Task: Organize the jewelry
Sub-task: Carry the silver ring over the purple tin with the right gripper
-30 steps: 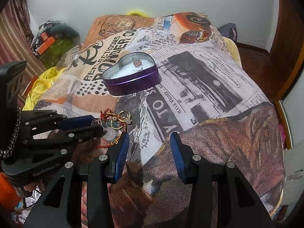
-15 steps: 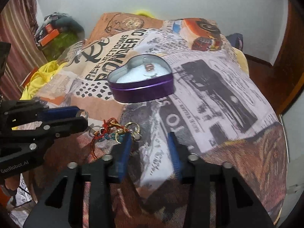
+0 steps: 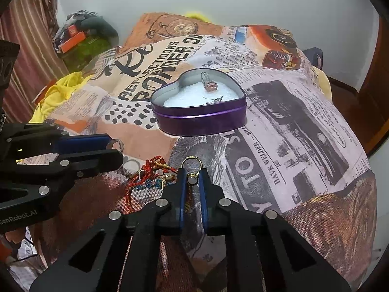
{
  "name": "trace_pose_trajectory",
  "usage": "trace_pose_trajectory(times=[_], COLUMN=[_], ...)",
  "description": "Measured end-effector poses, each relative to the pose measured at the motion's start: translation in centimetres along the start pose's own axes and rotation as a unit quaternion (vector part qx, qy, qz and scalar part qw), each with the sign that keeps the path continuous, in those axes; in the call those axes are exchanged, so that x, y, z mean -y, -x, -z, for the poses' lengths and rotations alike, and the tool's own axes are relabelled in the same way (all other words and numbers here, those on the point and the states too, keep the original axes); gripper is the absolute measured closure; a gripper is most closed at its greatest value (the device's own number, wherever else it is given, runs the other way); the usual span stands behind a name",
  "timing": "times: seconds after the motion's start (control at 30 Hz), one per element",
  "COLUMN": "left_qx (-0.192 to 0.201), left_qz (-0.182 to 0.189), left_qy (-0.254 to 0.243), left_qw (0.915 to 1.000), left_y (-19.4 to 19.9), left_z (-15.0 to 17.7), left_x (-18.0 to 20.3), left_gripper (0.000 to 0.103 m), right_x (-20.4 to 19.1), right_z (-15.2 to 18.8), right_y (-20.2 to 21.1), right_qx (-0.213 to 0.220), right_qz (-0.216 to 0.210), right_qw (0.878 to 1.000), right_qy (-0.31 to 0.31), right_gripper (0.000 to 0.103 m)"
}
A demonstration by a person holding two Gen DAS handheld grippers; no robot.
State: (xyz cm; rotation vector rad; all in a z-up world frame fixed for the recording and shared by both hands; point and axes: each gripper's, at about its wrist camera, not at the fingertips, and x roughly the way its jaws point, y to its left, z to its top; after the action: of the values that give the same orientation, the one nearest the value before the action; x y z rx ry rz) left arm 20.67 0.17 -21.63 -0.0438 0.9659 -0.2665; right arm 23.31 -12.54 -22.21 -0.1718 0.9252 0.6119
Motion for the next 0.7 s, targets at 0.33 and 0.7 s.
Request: trace_pose_trajectory(times=[0.33,0.7], left_qx=[0.013,0.043], left_qz=[-0.008,-0.012], left_qy=[-0.002,-0.007], left_qw=[0.9999,0.999], left_y=[0.9,2.1], left_z=[-0.8,-3.2], left_x=[0.1,0.2], left_gripper=[0.083,0.083], right_x=[0.1,0.8], right_z=[-0.5,-2.0], right_y=[1.7,3.8], right_qx=[0.025,0.062], right_qz=[0.006,0.021], right_qw=[1.0,0.998], right_qy=[-0.007,-0.016], right_gripper=[0.096,0.096])
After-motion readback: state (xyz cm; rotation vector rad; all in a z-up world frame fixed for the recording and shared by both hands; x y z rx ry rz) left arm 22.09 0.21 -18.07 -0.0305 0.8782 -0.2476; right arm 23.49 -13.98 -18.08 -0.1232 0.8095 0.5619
